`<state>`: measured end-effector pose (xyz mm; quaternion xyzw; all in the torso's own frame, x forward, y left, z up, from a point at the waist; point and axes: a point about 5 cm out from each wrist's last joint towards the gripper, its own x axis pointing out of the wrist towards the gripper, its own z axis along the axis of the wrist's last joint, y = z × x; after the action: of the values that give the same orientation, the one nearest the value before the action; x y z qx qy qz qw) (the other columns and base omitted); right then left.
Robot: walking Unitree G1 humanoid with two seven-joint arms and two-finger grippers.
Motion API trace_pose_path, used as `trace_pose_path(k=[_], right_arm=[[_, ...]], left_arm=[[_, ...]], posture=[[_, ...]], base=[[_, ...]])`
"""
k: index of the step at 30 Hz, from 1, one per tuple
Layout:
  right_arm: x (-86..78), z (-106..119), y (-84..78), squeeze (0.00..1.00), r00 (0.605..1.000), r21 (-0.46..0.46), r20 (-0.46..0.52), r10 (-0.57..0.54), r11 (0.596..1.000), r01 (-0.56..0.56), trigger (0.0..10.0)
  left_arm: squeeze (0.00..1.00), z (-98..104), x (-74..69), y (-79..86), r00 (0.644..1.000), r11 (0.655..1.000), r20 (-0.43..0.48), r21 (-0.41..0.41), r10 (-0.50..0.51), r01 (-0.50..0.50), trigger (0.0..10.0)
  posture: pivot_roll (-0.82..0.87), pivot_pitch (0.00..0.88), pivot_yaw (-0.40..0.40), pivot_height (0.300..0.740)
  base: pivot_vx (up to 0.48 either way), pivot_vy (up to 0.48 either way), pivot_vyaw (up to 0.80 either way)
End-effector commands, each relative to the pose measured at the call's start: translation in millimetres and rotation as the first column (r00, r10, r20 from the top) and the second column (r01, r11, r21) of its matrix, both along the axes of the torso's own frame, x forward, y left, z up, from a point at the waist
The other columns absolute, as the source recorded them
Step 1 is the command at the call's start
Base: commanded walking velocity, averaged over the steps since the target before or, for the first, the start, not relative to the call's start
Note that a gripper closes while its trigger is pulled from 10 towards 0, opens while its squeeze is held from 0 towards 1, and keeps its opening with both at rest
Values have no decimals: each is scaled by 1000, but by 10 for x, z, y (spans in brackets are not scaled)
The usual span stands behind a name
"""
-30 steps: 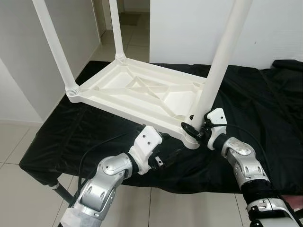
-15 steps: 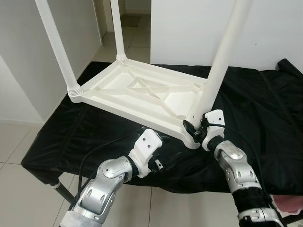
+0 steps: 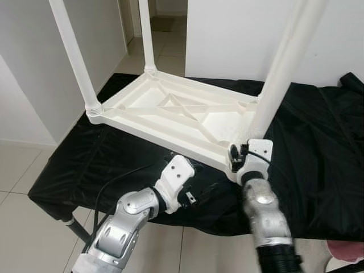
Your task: Building children table
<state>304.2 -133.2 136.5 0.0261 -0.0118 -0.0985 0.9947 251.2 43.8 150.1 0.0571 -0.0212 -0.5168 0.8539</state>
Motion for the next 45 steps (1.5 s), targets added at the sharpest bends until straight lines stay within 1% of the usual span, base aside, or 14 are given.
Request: trace_pose_path(k=[1, 7, 8, 9, 10, 11, 19, 20, 25, 29, 34, 36, 44, 45], right_arm=[[0, -50, 15, 0, 999, 32, -31, 14, 999, -13, 10000], [4, -13, -70, 0, 1000, 13, -19, 6, 1000, -6, 10000], [3, -5, -114, 306, 1000, 3, -18, 2, 1000, -2, 10000], [3, 4, -151, 753, 1000, -12, -14, 1, 1000, -1, 10000], [3, 4, -151, 753, 1000, -12, -14, 1, 1000, -1, 10000], [3, 11, -173, 1000, 1000, -17, -10, 7, 1000, -7, 10000], [102, 28, -235, 922, 991, -12, 16, 134, 991, -134, 10000], [119, 28, -241, 0, 985, -19, 18, 171, 985, -171, 10000], [145, 0, -282, 0, 960, -54, 2, 278, 959, -278, 10000], [249, -32, -374, 0, 875, -96, -40, 482, 870, -483, 10000], [286, -40, -343, 0, 789, -95, -69, 611, 783, -615, 10000], [315, -32, -323, 0, 703, -115, -103, 703, 694, -711, 10000], [365, -28, -323, 0, 614, -139, -156, 774, 598, -789, 10000], [381, -21, -330, 0, 606, -147, -160, 780, 588, -796, 9176]], left_arm=[[0, -44, 25, 24, 998, 998, -4, 10, 60, -60, 10000], [0, -43, 25, 23, 998, 998, -4, 9, 64, -64, 10000], [0, -40, 25, 20, 998, 998, -2, 8, 67, -67, 10000], [0, -35, 25, 23, 998, 998, -2, 6, 70, -70, 10000], [0, -35, 25, 23, 998, 998, -2, 6, 70, -70, 10000], [0, -31, 26, 26, 997, 997, -2, 4, 74, -74, 10000], [0, -47, 26, 78, 995, 995, 4, 18, 95, -95, 10000], [0, -40, 30, 83, 995, 995, 4, 15, 100, -100, 10000], [0, -31, 28, 91, 994, 994, 6, 13, 107, -107, 10000], [0, -22, 37, 94, 994, 994, 8, 13, 111, -111, 10000], [0, -16, 42, 86, 995, 995, 14, 21, 100, -101, 10000], [0, 4, 56, 104, 995, 995, 24, 27, 98, -98, 10000], [0, 5, 71, 126, 993, 993, 32, 28, 118, -119, 10000], [0, 11, 68, 109, 993, 993, 31, 23, 117, -118, 10000]], posture=[[-45, 4, 28, 740], [-33, 6, 21, 740], [-33, 6, 21, 740], [-33, 6, 21, 740], [-33, 6, 21, 740], [-27, 16, 20, 740], [-13, 21, 18, 740], [-6, 19, 17, 740], [2, 17, 13, 740], [-1, 17, 25, 740], [0, 16, 36, 740], [10, 6, 32, 740], [22, 1, 24, 740], [23, 4, 24, 740]], base=[[0, 0, 0], [0, 0, 0], [0, 0, 0], [0, 0, 0], [0, 0, 0], [0, 0, 0], [0, 0, 0], [0, 0, 0], [0, 0, 0], [0, 0, 0], [0, 0, 0], [0, 0, 0], [0, 0, 0], [0, 0, 0]])
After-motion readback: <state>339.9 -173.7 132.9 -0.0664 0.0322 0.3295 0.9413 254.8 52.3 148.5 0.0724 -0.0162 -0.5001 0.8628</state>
